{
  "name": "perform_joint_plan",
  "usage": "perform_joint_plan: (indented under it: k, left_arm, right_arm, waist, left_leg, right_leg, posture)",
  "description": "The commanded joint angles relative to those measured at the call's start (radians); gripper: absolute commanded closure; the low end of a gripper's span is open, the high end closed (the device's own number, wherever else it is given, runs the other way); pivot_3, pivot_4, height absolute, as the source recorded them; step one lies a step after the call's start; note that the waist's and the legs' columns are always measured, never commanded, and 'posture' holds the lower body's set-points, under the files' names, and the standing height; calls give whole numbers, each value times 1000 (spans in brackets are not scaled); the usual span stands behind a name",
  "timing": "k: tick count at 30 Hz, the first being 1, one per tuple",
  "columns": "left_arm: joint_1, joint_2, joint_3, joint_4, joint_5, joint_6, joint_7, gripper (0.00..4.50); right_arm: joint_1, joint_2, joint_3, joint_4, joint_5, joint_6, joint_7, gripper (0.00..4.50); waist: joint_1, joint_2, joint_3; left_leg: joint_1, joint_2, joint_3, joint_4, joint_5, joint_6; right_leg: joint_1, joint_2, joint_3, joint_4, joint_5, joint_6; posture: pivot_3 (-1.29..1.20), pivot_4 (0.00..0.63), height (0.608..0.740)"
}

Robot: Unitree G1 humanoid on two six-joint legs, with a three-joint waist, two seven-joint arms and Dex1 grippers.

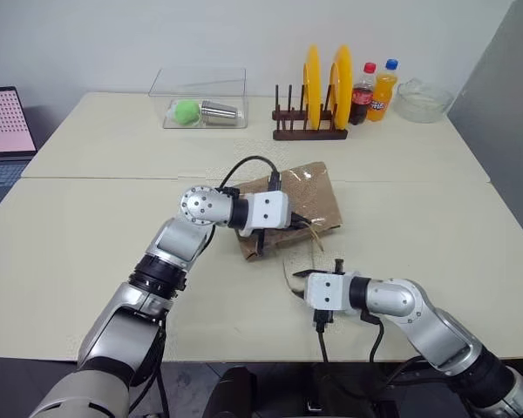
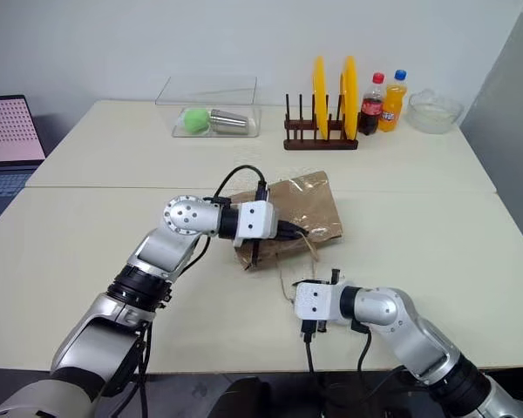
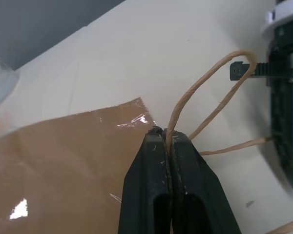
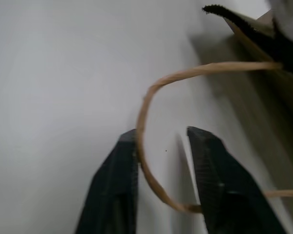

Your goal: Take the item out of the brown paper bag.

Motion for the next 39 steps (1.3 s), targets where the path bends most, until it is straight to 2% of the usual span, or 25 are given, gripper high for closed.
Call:
perform_joint_plan:
  k: [1, 2, 14, 22, 25, 29, 31, 39]
  left_arm:
    - [-62, 11, 55, 7, -28, 14, 2, 4500]
    - [-76, 11, 65, 14, -34, 23, 3, 4500]
    - [-244, 32, 136, 213, -17, -29, 39, 4500]
    - [-318, 49, 177, 318, -36, -79, 37, 4500]
    - [-317, 56, 181, 317, -38, -88, 28, 4500]
    - [-308, 58, 185, 291, -51, -72, 15, 4500]
    - [-302, 54, 187, 269, -61, -57, 7, 4500]
    - [-279, 49, 192, 198, -80, -9, 4, 4500]
  right_arm:
    - [6, 9, -12, -4, -8, -21, 15, 4276]
    - [8, 12, -11, -4, -8, -21, 20, 4471]
    - [7, 47, 7, 3, -36, -7, 56, 4471]
    - [0, 89, -32, -3, -26, 33, 44, 4471]
    - [-5, 105, -49, -14, -18, 57, 40, 3873]
    - [-13, 106, -64, -27, -34, 62, 35, 2471]
    - [-5, 91, -106, -101, 37, 107, 89, 1799]
    - [40, -61, -342, -364, 362, 324, 270, 1799]
  waist:
    - [0, 0, 0]
    - [0, 0, 0]
    - [-2, 0, 0]
    - [-2, 0, 0]
    - [-2, 0, 0]
    - [-2, 0, 0]
    - [-2, 0, 0]
    - [0, 0, 0]
  left_leg:
    - [0, 0, 0, 0, 0, 0]
    - [0, 0, 0, 0, 0, 0]
    - [0, 0, 0, 0, 0, 0]
    - [0, 0, 0, 0, 0, 0]
    - [0, 0, 0, 0, 0, 0]
    - [0, 0, 0, 0, 0, 0]
    - [0, 0, 0, 0, 0, 0]
    - [-1, 0, -1, 1, 0, 0]
  right_leg:
    - [0, 0, 0, 0, 0, 0]
    - [0, 0, 0, 0, 0, 0]
    - [0, 0, 0, 1, 0, 0]
    - [0, 0, 0, 1, 0, 0]
    - [0, 0, 0, 1, 0, 0]
    - [-1, 0, 0, 1, 0, 0]
    - [-1, 0, 0, 1, 0, 0]
    - [0, 0, -1, 1, 0, 0]
  posture:
    - [0, 150, 740]
    - [0, 150, 740]
    - [0, 150, 740]
    - [0, 150, 740]
    - [0, 150, 740]
    - [0, 150, 740]
    - [0, 150, 740]
    - [0, 150, 740]
